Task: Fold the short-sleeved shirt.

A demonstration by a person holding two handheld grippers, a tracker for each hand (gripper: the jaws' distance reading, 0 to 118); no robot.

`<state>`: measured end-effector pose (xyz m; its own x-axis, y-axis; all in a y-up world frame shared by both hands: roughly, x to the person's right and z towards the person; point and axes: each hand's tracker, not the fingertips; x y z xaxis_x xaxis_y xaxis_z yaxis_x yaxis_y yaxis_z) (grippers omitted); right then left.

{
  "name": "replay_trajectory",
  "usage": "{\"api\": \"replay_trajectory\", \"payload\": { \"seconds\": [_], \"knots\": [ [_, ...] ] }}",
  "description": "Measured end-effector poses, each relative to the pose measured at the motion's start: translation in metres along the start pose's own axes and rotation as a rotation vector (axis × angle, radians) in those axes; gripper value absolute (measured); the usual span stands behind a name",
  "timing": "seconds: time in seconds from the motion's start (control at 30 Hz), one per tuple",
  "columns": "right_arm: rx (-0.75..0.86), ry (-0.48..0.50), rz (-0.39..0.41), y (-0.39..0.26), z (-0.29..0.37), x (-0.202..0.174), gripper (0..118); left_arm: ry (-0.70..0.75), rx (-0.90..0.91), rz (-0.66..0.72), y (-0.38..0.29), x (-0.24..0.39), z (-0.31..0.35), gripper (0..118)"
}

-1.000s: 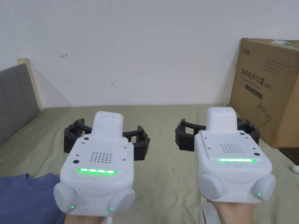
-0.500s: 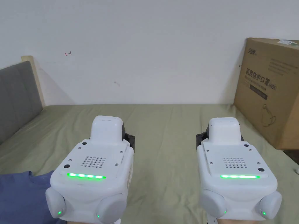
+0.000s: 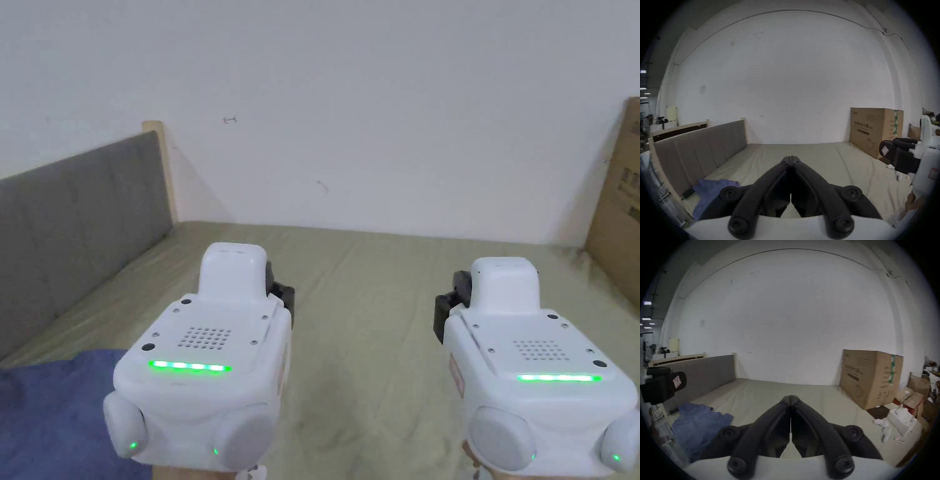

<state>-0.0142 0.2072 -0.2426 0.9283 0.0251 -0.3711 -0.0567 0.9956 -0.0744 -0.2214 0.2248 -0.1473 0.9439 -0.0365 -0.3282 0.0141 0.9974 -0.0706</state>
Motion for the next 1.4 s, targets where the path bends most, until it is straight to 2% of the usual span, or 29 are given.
{"api": "replay_trajectory", "payload": {
  "seconds": [0.33, 0.5, 0.7, 0.87, 1.0, 1.03, 1.07, 1.1, 1.13, 1.17, 1.2, 1.23, 1.27, 1.4],
  "knots": [
    [-0.039, 0.354, -0.044, 0.003, -0.019, -0.127, 0, 0.348, -0.04, 0.018, -0.002, -0.11, 0.06, 0],
    [-0.065, 0.434, -0.036, -0.005, -0.013, -0.164, 0, 0.436, -0.07, 0.026, -0.007, -0.144, 0.082, 0],
    [-0.09, 0.48, -0.013, -0.014, -0.012, -0.177, 0, 0.465, -0.133, 0.049, -0.02, -0.16, 0.076, 0],
    [-0.127, 0.467, 0.0, -0.025, -0.02, -0.172, 0, 0.39, -0.356, 0.111, -0.058, -0.166, 0.017, 0],
    [-0.187, 0.448, -0.004, -0.041, -0.035, -0.165, 0, 0.288, -0.591, 0.201, -0.121, -0.169, -0.041, 0],
    [-0.204, 0.44, 0.002, -0.046, -0.04, -0.164, 0, 0.276, -0.63, 0.222, -0.137, -0.169, -0.053, 5],
    [-0.218, 0.433, 0.007, -0.05, -0.044, -0.162, 0, 0.28, -0.678, 0.216, -0.149, -0.169, -0.063, 14],
    [-0.232, 0.424, 0.01, -0.055, -0.05, -0.161, 0, 0.273, -0.713, 0.211, -0.163, -0.17, -0.073, 34],
    [-0.248, 0.413, 0.011, -0.06, -0.056, -0.159, 0, 0.255, -0.746, 0.244, -0.175, -0.173, -0.082, 43],
    [-0.265, 0.404, 0.008, -0.065, -0.062, -0.158, 0, 0.236, -0.79, 0.271, -0.184, -0.176, -0.089, 43],
    [-0.284, 0.401, -0.001, -0.07, -0.069, -0.157, 0, 0.217, -0.831, 0.315, -0.194, -0.18, -0.098, 84],
    [-0.309, 0.397, -0.012, -0.074, -0.077, -0.155, 0, 0.202, -0.851, 0.348, -0.202, -0.184, -0.105, 106],
    [-0.328, 0.392, -0.018, -0.078, -0.084, -0.154, 0, 0.201, -0.853, 0.347, -0.206, -0.187, -0.109, 113],
    [-0.37, 0.364, -0.027, -0.092, -0.111, -0.151, 0, 0.234, -0.847, 0.323, -0.212, -0.202, -0.147, 111]
  ]
}}
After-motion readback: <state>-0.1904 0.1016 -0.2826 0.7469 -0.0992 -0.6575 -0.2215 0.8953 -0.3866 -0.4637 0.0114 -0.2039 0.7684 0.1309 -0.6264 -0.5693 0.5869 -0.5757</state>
